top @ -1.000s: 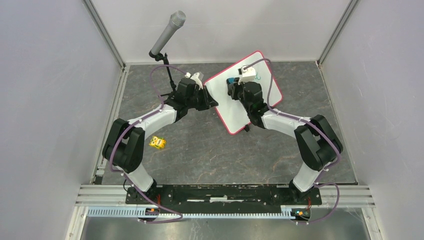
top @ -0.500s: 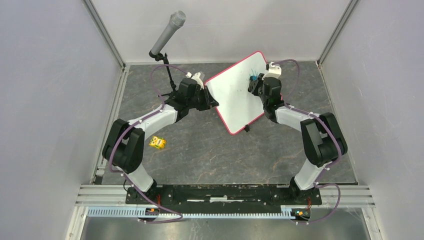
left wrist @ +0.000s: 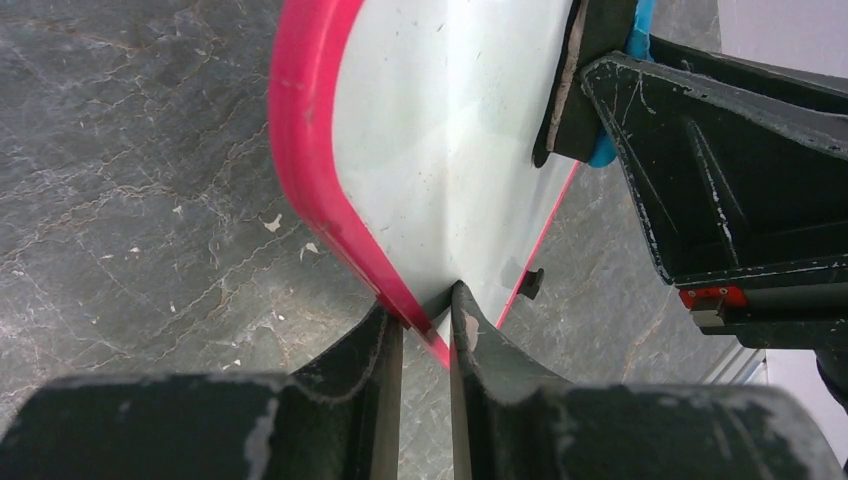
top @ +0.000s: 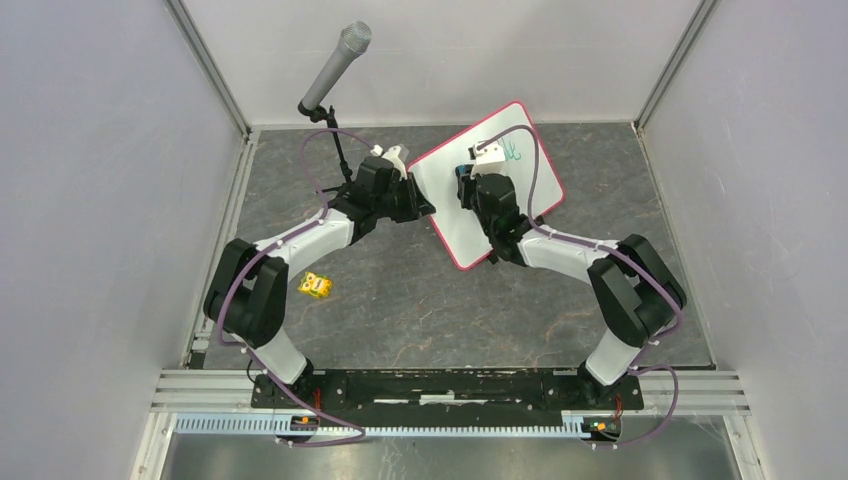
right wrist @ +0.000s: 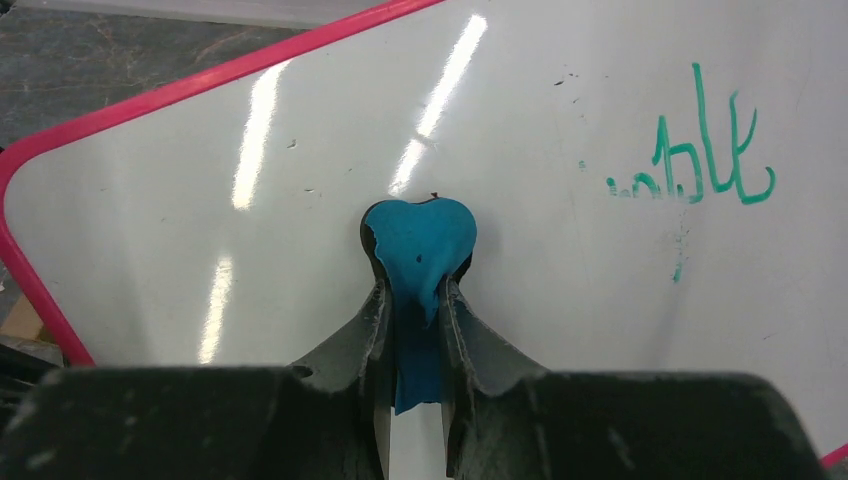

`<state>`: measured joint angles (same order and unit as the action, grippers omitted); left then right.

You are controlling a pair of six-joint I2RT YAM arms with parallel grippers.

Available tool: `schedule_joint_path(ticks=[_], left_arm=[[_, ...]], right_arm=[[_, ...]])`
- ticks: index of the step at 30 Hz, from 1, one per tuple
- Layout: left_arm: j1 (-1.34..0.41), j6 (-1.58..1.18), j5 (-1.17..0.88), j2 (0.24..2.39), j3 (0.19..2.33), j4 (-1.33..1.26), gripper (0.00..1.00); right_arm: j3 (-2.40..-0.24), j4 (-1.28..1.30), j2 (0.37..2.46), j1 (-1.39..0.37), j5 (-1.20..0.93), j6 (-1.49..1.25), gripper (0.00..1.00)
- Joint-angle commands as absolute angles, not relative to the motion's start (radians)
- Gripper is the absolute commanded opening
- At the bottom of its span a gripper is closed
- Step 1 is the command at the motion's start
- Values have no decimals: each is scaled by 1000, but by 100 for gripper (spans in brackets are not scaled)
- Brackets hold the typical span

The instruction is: Erase the whiteboard

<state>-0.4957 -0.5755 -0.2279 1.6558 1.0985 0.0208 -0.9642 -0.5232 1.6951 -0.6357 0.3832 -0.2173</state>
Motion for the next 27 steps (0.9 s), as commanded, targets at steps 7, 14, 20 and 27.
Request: schedule_joint_path(ticks=[7,14,20,27], left_arm=[[-496,-465,-135,1627,1126,53,2],[-497,-462,-129,1624,1126,55,2],[-508,-450,-118,1617,1126,57,2],[-521,-436,-100,1619,1131,67,2]], right_arm=[[-1034,-348,1788,-457,224,-332,22],[-980,-283,1788,-290,237,-365,22],[-952,-295,1749,-282,241,-358,22],[-1023,-334,1709,-428,210,-281,23]])
